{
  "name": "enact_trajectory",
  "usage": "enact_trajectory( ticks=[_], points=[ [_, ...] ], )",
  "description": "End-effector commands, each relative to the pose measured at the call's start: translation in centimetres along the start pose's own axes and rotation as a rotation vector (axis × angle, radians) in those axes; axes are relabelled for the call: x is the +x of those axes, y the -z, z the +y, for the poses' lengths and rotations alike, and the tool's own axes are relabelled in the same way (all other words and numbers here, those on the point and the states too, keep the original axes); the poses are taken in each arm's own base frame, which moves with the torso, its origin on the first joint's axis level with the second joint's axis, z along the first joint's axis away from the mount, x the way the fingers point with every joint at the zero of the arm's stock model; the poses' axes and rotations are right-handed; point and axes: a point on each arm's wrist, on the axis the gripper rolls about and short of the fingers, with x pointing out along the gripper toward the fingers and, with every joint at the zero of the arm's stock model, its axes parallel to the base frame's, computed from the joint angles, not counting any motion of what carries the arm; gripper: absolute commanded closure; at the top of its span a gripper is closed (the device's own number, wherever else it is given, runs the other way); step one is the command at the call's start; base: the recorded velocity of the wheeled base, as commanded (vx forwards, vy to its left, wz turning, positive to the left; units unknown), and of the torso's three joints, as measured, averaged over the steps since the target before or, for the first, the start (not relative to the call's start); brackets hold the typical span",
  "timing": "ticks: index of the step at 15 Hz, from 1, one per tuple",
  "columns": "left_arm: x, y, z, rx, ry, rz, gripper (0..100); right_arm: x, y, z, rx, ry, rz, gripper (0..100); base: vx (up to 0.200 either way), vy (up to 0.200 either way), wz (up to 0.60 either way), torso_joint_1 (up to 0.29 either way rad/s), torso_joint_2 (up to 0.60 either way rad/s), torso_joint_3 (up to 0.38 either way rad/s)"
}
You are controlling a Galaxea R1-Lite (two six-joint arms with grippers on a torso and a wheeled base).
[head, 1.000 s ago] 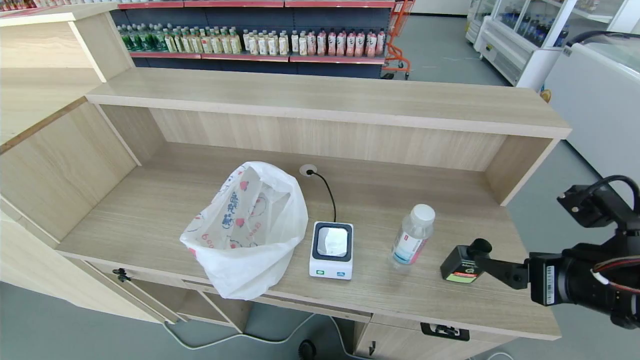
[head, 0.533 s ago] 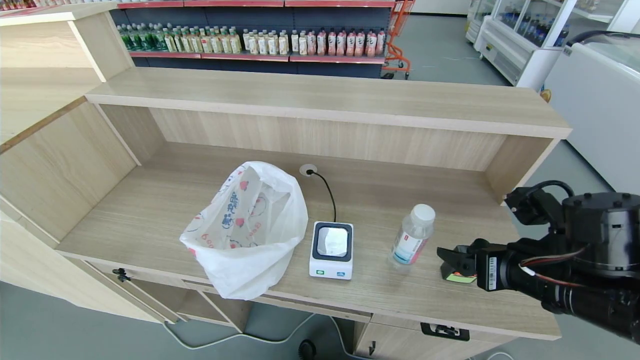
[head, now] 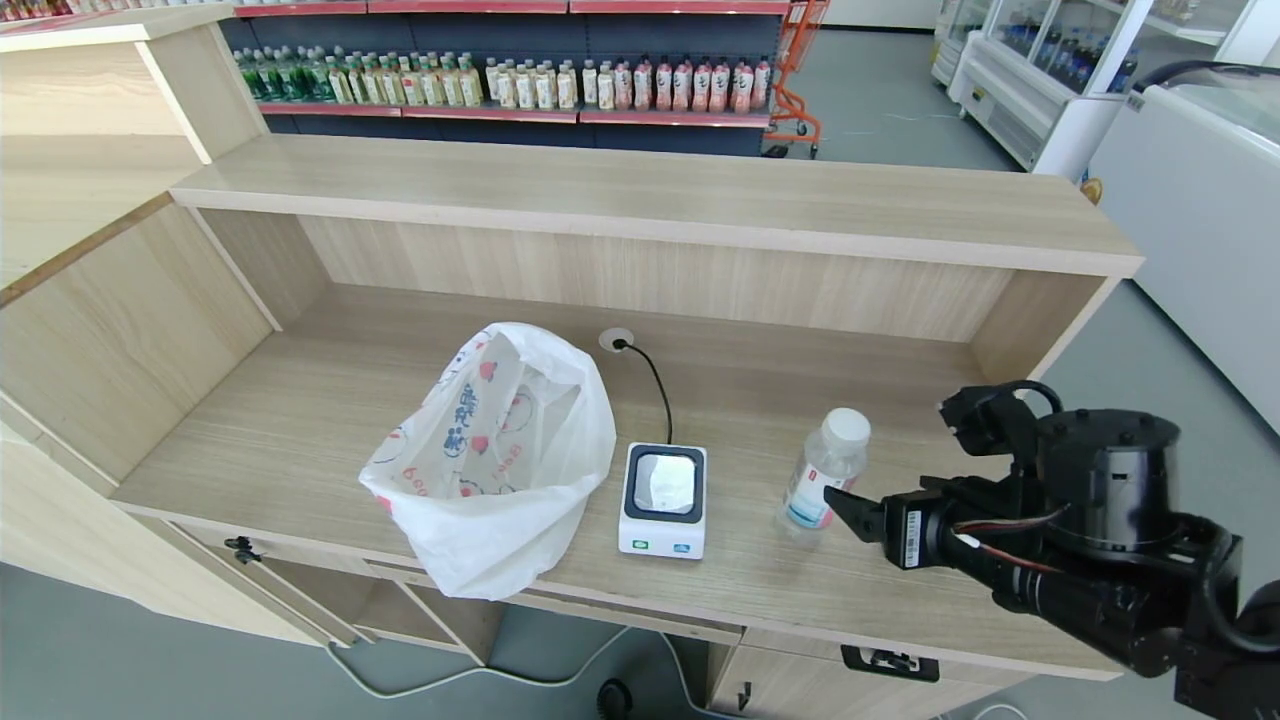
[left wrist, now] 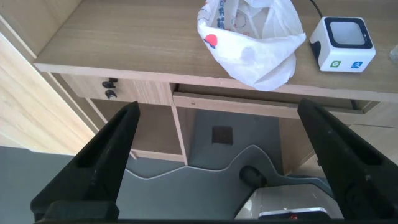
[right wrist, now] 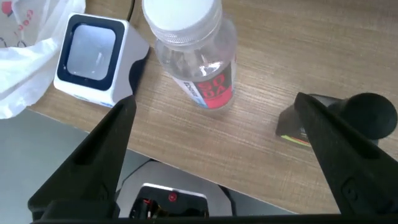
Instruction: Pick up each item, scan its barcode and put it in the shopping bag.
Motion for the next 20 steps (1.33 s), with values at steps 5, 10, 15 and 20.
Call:
enact_trajectory(
  ticks=[5,10,15,20],
  points=[
    [0.0,0.0,0.0,0.0,0.0,0.002,0,3.5,2.5,0.7,-0.108,-0.009,-0.009,0,0.0,0.0,0.0,0.0,0.0,0.0],
    [0.0,0.0,0.0,0.0,0.0,0.002,0,4.9,3.4,1.0,-0.107,-0.022,-0.019,0,0.0,0.0,0.0,0.0,0.0,0.0],
    [0.0,0.0,0.0,0.0,0.0,0.002,0,6.1,3.8,1.7,-0.13,-0.08,-0.065,0,0.0,0.0,0.0,0.0,0.0,0.0],
    [0.0,0.0,0.0,0.0,0.0,0.002,0,7.7,3.5,1.9,-0.174,-0.076,-0.118,0,0.0,0.0,0.0,0.0,0.0,0.0]
  ],
)
